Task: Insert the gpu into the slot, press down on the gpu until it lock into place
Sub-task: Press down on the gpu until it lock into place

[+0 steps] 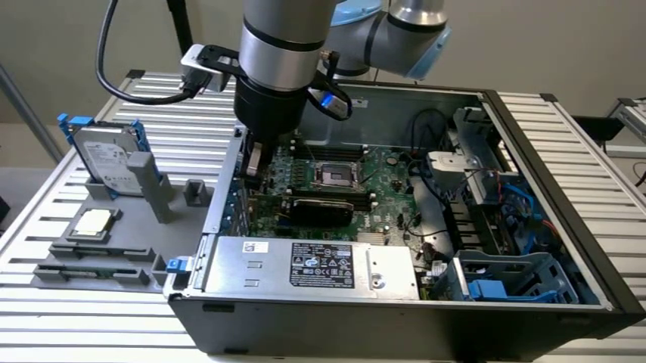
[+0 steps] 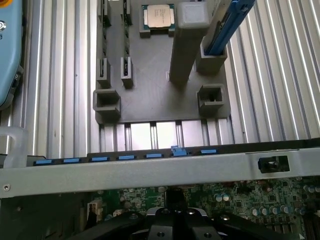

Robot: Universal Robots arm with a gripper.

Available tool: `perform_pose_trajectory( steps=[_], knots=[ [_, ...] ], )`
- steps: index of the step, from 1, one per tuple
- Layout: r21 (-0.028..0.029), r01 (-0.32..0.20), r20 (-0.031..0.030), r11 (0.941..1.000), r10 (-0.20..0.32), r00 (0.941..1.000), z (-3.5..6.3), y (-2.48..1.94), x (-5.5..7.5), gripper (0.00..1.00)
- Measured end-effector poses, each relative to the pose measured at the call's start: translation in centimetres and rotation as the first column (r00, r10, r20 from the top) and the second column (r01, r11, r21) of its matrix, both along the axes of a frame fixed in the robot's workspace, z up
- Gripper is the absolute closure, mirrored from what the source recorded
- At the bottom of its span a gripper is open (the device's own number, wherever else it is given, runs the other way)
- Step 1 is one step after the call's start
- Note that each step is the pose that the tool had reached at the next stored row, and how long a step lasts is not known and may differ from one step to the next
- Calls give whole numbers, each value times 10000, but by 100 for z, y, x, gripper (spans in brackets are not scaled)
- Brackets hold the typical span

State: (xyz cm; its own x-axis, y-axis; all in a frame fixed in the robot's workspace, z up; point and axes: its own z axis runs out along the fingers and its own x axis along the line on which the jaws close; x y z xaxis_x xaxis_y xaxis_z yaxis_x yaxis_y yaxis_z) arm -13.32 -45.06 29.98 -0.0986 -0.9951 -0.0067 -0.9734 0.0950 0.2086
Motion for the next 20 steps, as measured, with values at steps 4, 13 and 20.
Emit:
perform_pose_trajectory(
  steps=[4,13,20],
  knots=[
    [-3,0,1,10000,0,10000,0,22,-1,89],
    [-21,-1,29,10000,1,10000,0,53,-14,89],
    [-31,3,29,10000,-2,10000,0,65,-35,89]
  ],
)
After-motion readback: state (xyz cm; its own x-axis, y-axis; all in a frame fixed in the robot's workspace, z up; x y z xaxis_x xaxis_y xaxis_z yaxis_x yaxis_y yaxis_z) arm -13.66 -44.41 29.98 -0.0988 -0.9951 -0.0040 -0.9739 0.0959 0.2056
